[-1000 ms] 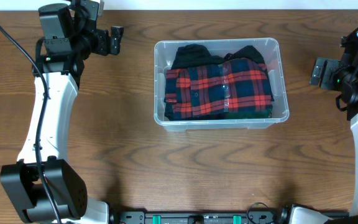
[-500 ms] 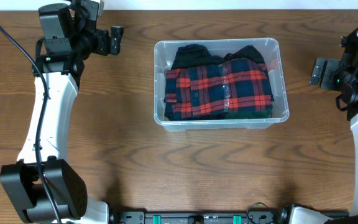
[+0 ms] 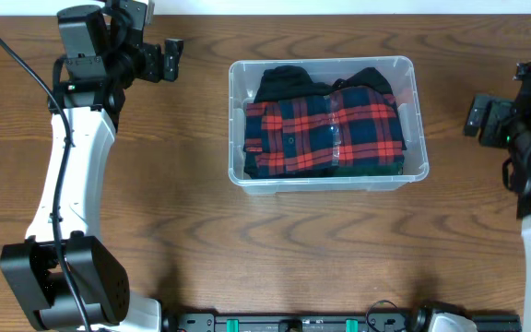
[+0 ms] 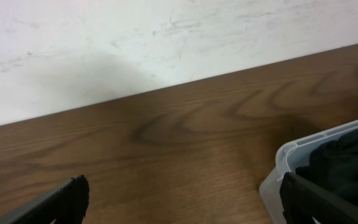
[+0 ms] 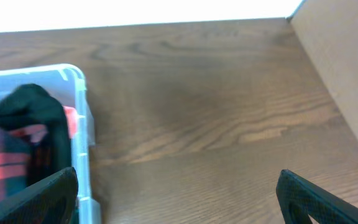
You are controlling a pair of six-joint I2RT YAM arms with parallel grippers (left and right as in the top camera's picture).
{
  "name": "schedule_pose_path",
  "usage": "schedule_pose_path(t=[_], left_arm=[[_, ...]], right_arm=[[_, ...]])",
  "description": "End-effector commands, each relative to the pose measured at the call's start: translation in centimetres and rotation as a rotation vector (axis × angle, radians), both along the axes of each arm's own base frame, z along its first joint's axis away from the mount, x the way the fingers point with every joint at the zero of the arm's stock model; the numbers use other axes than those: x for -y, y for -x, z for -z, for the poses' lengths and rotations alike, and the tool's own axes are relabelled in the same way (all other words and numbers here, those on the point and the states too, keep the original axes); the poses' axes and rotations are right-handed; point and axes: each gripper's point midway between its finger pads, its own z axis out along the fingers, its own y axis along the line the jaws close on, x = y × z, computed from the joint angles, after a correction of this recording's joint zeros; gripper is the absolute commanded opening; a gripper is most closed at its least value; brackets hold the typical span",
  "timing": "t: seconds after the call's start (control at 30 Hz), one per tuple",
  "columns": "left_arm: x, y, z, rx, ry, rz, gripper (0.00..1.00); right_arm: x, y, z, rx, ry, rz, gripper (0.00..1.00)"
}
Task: Pack container
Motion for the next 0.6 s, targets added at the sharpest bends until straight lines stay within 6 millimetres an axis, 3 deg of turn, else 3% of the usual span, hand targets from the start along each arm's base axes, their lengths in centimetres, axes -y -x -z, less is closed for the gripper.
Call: schedule_pose_path(t=[0.0, 0.33, 0.4, 0.57], left_arm=[[-0.1, 0.3, -0.8, 0.015, 0.005, -0.008, 0.98], [-0.1, 0.3, -0.8, 0.015, 0.005, -0.008, 0.98], [-0.1, 0.3, -0.8, 0.015, 0.005, -0.008, 0.98], [-0.1, 0.3, -0.8, 0.015, 0.005, -0.008, 0.98]], right_arm=[[-1.4, 1.5, -1.5, 0.057, 0.008, -0.025, 0.99], [-7.5, 6.2, -3.5, 0.195, 0.015, -0.211, 0.99], [-8.2, 7.4, -3.1, 0.213, 0.014, -0.236, 0.99], [-8.9, 9.8, 0.3, 0.200, 0.005, -0.269, 0.99]])
